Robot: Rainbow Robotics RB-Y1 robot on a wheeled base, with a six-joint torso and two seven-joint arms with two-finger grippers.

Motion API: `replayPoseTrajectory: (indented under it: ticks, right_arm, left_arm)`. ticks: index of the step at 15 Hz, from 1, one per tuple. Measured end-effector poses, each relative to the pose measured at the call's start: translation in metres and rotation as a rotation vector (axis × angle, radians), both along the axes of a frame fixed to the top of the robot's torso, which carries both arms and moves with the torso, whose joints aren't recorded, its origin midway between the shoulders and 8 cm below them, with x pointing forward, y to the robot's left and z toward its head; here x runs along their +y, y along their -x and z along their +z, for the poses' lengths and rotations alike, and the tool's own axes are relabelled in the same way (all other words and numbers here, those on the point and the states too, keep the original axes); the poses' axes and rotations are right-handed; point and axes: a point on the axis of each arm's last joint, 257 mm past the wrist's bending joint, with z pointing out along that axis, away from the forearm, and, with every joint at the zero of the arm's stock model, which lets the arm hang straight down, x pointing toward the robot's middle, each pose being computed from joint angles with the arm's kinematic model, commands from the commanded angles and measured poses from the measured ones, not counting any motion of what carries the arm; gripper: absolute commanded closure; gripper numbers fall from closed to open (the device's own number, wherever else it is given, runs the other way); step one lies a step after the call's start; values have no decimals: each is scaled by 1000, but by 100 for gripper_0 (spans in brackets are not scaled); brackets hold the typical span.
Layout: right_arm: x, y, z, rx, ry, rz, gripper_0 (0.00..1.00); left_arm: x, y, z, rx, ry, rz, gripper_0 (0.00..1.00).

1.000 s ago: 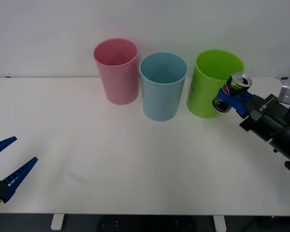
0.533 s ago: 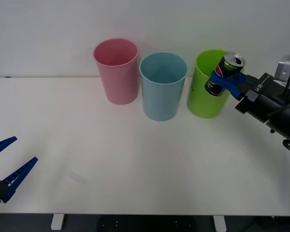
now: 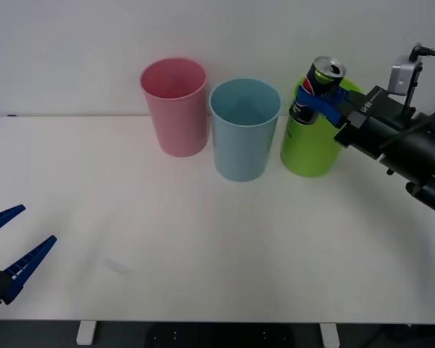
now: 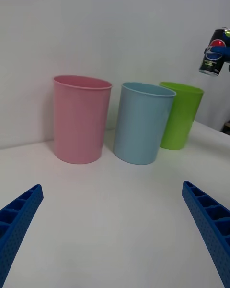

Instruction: Grasp the object on the table and drop it into the matching bin: aluminum can to the light blue bin, PET bottle to the pink bin.

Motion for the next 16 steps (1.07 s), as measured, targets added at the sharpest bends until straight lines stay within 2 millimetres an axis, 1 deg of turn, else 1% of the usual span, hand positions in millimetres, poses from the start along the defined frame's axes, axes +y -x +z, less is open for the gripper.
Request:
replayPoseTrajectory:
  ticks: [2,8,11,16]
  right_arm:
    - [8,-16,5,-11,5,-12,100]
    - [33,-66,4,1,18,-50,100]
    - [46,-84,3,14,26,-61,100]
    - [74,-110,5,33,39,-60,100]
  left_arm:
    - [0,0,0,0,0,0,0]
    - [0,0,0,0,0,0,0]
    - [0,0,0,0,0,0,0]
    - [0,0,0,0,0,0,0]
